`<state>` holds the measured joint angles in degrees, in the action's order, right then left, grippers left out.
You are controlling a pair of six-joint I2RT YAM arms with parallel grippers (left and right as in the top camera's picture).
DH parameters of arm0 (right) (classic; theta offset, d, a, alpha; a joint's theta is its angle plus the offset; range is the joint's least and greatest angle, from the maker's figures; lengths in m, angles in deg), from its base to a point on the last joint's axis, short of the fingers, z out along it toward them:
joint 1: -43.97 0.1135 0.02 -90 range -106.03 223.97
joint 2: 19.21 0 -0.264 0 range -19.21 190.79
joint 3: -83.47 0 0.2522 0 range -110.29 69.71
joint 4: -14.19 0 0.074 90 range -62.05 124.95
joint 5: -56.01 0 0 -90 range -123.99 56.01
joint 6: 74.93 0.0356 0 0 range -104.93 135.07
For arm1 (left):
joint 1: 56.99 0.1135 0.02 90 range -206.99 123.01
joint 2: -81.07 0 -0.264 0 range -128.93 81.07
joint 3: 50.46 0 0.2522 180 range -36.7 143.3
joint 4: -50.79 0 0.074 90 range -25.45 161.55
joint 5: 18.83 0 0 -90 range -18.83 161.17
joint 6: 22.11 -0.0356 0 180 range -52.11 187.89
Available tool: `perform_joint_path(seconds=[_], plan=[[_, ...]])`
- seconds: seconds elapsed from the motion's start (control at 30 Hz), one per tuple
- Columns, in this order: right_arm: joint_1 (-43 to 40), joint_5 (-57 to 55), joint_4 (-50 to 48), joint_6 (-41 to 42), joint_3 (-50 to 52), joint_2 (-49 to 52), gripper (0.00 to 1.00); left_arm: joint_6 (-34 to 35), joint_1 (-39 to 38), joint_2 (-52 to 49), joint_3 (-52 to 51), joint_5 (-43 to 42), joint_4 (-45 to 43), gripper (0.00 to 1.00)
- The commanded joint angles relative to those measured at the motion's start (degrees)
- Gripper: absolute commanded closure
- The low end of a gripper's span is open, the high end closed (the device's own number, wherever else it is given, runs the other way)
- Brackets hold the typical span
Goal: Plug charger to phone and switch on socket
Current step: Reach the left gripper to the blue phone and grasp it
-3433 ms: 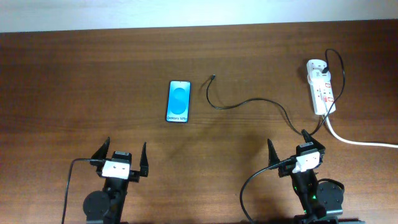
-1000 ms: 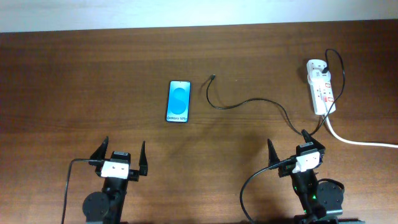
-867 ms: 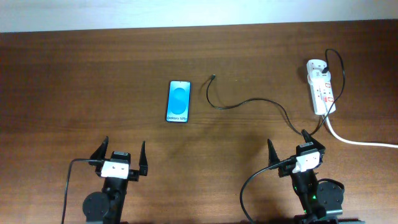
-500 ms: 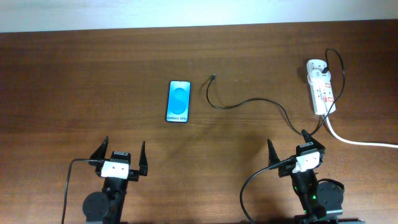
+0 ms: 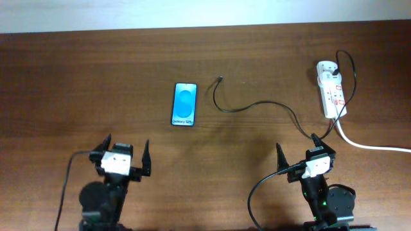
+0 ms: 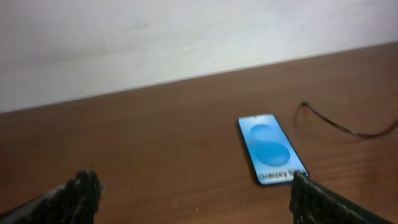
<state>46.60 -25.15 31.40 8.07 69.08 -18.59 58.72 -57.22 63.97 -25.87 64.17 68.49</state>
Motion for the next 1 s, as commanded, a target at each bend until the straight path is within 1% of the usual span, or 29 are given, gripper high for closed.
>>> perform_joint_path(seconds=[0.0,0.1,0.13,0.17,0.23,0.27,0.3,0.37,0.43,0.47,0.5,0.6,0.63,0.67,0.73,0.8,0.83,0.87,0.97], plan=[[0.35,-0.11,0.26,0.59,0.31,-0.42,0.01,0.46,0.28,-12.22,12.41,-2.05,4.55,0.01],[0.35,-0.11,0.26,0.59,0.31,-0.42,0.02,0.46,0.28,-22.86,24.06,-2.51,12.48,0.01],[0.35,-0.11,0.26,0.59,0.31,-0.42,0.01,0.46,0.28,-29.81,32.22,-4.35,17.38,0.01],[0.35,-0.11,0.26,0.59,0.31,-0.42,0.02,0.46,0.28,-32.0,34.97,-4.76,19.12,0.01],[0.35,-0.11,0.26,0.59,0.31,-0.42,0.01,0.46,0.0,-40.19,45.24,-5.46,26.25,0.01],[0.35,-0.11,0.26,0.59,0.31,-0.42,0.02,0.44,-0.66,-44.78,51.08,-5.44,30.73,0.01],[0.35,-0.11,0.26,0.59,0.31,-0.42,0.02,0.37,-1.18,-47.5,54.38,-5.42,33.31,0.01],[0.35,-0.11,0.26,0.57,0.31,-0.42,0.01,-2.58,-4.26,-59.43,68.91,-5.22,45.42,0.01],[0.35,-0.11,0.26,0.59,0.31,-0.42,0.02,-2.75,-6.51,-66.55,76.5,-5.57,52.28,0.01],[0.35,-0.11,0.26,0.59,0.31,-0.42,0.01,-2.75,-7.5,-69.42,78.73,-5.64,54.12,0.01],[0.35,-0.11,0.26,0.59,0.31,-0.42,0.02,-2.4,-8.33,-72.13,78.93,-6.08,53.16,0.01],[0.35,-0.11,0.26,0.59,0.31,-0.42,0.02,-2.05,-9.05,-78.16,78.9,-11.69,52.72,0.01],[0.35,-0.11,0.26,0.59,0.31,-0.42,0.02,-0.72,-9.38,-80.43,78.9,-12.0,51.23,0.01],[0.35,-0.11,0.26,0.59,0.31,-0.42,0.01,5.11,-10.23,-82.64,79.17,-7.96,49.53,0.01],[0.35,-0.11,0.26,0.59,0.31,-0.42,0.02,10.12,-11.87,-85.79,80.76,-3.3,48.78,0.0],[0.35,-0.11,0.26,0.59,0.31,-0.42,0.02,13.29,-15.89,-92.35,86.12,4.28,49.37,0.01],[0.35,-0.11,0.26,0.59,0.31,-0.42,0.02,14.25,-17.07,-94.55,88.06,6.75,50.05,0.0],[0.35,-0.11,0.26,0.59,0.31,-0.42,0.02,15.26,-17.81,-96.41,89.99,8.33,50.88,0.0],[0.35,-0.11,0.26,0.59,0.31,-0.42,0.02,16.15,-18.36,-101.44,93.59,8.79,51.41,0.0]])
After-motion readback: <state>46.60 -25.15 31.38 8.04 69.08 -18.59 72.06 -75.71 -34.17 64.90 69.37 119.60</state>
